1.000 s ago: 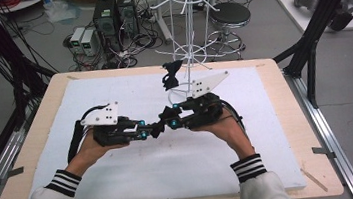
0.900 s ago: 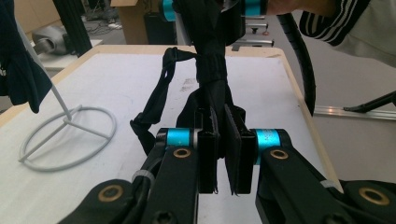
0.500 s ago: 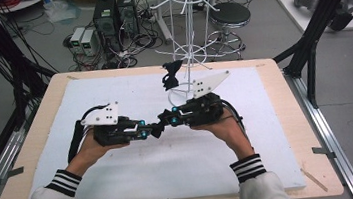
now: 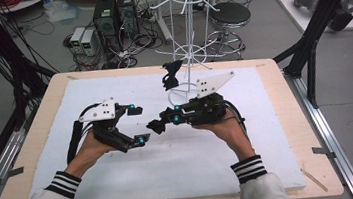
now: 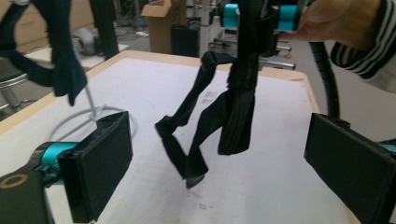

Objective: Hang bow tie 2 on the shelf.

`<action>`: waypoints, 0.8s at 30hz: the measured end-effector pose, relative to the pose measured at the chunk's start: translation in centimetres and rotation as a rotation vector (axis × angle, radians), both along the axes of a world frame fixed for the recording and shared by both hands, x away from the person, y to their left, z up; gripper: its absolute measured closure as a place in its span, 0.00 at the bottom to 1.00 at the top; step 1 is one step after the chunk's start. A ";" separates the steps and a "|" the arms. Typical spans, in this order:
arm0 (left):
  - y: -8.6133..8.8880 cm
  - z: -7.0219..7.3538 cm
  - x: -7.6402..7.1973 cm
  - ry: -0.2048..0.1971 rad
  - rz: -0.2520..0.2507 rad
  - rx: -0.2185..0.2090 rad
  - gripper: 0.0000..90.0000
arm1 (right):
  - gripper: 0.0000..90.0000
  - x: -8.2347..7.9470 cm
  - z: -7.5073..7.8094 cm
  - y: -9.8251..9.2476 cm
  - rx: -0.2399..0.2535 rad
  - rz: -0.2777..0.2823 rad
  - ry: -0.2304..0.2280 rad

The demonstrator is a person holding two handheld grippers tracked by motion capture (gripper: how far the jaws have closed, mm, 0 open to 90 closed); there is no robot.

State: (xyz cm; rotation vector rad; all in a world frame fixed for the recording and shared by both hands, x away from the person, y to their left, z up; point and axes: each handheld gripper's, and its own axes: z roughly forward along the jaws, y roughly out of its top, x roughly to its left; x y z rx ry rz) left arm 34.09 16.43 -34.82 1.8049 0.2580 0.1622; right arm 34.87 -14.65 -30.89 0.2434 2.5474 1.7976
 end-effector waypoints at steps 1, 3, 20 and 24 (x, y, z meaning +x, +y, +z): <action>0.2 0.0 0.0 -0.004 0.008 -0.003 0.09 | 0.94 0.0 0.0 -0.1 0.004 -0.004 0.003; 0.4 0.0 0.0 -0.004 0.027 -0.012 0.09 | 0.94 0.0 0.0 -0.2 0.007 -0.013 -0.003; 4.4 -2.2 -2.2 -0.063 0.230 -0.039 0.09 | 0.93 -0.2 0.9 -2.1 0.083 -0.120 -0.064; 5.2 -2.6 -2.7 -0.066 0.256 -0.056 0.09 | 0.93 -0.1 1.0 -2.4 0.103 -0.148 -0.064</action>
